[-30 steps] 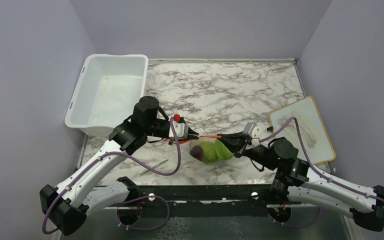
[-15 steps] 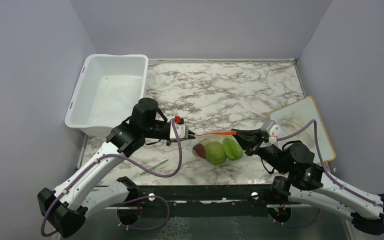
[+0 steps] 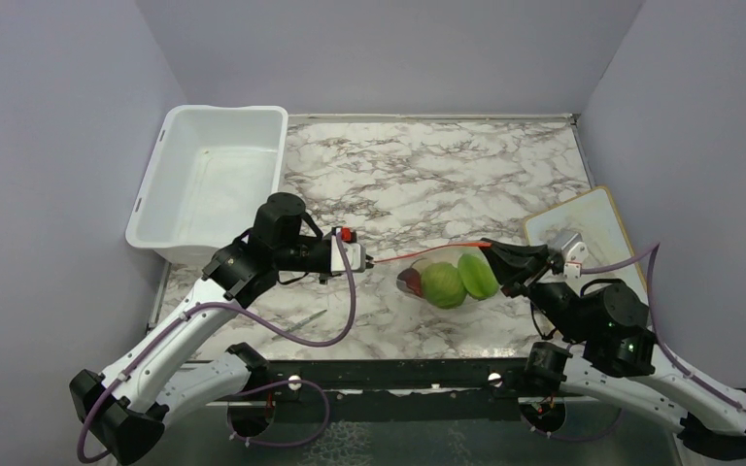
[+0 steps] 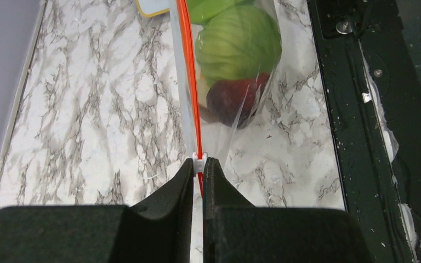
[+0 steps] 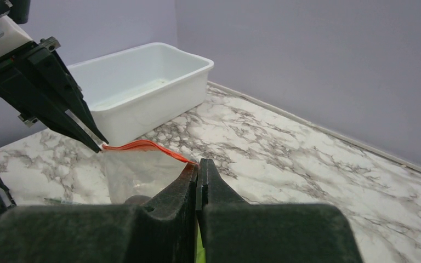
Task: Place the food in the zip-top bag and seal the zipper
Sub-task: Zip the zipper food storage bag at the center of the board, then place the zipper food storage bag at the center of the board.
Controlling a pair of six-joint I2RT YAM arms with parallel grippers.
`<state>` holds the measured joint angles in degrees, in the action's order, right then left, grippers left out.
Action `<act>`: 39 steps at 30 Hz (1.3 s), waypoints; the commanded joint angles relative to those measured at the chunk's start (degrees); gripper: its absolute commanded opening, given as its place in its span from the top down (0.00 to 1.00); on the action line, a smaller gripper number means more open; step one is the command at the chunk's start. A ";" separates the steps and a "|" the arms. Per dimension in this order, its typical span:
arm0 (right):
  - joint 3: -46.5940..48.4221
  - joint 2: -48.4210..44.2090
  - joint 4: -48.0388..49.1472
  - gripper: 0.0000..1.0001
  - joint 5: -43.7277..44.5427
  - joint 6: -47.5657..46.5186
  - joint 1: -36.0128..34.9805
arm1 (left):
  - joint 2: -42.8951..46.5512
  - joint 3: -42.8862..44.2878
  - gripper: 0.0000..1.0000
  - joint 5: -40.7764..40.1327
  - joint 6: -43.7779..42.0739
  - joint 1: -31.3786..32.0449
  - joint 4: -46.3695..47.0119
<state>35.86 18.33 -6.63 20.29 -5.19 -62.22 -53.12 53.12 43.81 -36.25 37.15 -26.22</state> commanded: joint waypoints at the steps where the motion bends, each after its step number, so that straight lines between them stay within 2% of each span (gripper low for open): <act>1: 3.54 -2.68 2.02 0.99 7.49 -0.94 0.00 | 1.18 -0.84 1.00 -5.38 -1.35 -0.47 -5.22; 8: 4.43 -4.06 1.23 0.99 11.37 0.22 -0.01 | 2.92 -2.56 1.00 -10.45 -0.76 -0.43 -5.86; 18: 4.10 -1.32 -1.17 0.99 9.54 1.68 0.00 | 5.35 -4.54 1.00 -15.60 0.36 -0.45 -5.58; 23: 5.59 2.00 -8.62 0.99 5.37 10.25 0.06 | 7.28 -4.37 1.00 -17.82 4.78 -0.49 -3.93; 27: 5.45 3.40 -10.56 0.99 4.09 15.03 0.02 | 11.19 -6.73 1.00 -22.32 10.68 -0.44 2.78; 32: 5.64 7.03 -11.55 0.99 9.53 17.94 0.03 | 14.34 -11.76 1.00 -31.25 18.02 -0.44 13.66; 35: 5.49 10.40 -10.55 0.99 11.04 17.61 0.03 | 12.93 -12.95 0.97 -39.72 23.55 -0.49 17.37; 39: 5.22 16.40 -7.92 0.99 11.44 15.94 -0.01 | 9.79 -12.24 0.96 -41.04 24.65 -0.49 18.53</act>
<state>39.51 30.41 -17.54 28.88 10.90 -62.52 -41.15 40.56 9.98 -16.71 37.08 -14.00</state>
